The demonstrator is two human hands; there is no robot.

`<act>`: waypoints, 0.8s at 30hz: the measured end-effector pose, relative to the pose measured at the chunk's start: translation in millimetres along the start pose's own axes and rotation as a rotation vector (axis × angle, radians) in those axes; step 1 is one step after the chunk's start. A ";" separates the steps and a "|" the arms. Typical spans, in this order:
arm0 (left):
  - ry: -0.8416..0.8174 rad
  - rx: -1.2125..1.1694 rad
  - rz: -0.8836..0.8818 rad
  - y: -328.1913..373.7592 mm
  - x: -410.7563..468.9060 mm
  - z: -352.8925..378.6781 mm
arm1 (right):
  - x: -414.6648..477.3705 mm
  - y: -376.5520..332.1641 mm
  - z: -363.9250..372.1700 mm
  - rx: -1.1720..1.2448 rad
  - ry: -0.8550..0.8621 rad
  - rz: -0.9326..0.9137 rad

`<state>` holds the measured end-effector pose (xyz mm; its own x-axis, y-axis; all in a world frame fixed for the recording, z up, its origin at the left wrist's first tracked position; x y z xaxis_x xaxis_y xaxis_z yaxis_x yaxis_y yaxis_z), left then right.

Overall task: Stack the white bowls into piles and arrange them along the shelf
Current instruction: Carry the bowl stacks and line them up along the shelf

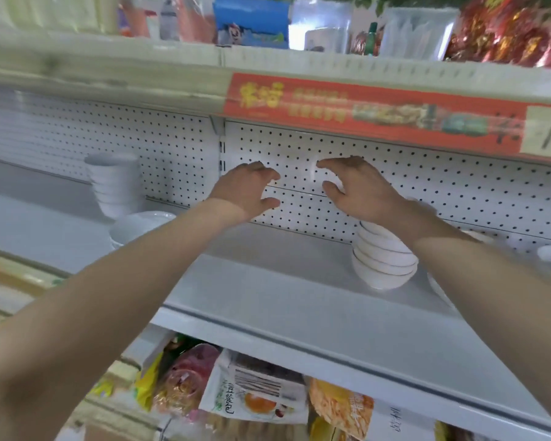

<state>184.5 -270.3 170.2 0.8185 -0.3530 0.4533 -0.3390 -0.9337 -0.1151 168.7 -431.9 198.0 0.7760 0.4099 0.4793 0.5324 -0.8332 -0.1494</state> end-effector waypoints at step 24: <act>-0.081 0.451 -0.558 -467.5 -349.9 -90.6 | 183.1 -525.0 249.0 0.184 -0.186 -0.630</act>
<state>14.5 295.1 145.5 0.8514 0.1965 0.4862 0.3497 -0.9037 -0.2471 115.6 173.0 148.8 0.3357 0.8666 0.3691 0.9377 -0.3448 -0.0435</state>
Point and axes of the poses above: each hand's wrist, its own x-axis towards the middle knuckle, its own z-axis out of the palm, y = z × x, the point moved 10 cm from there along x, towards the middle knuckle, and after that the axes turned 12 degrees about x, right-handed, at the moved point
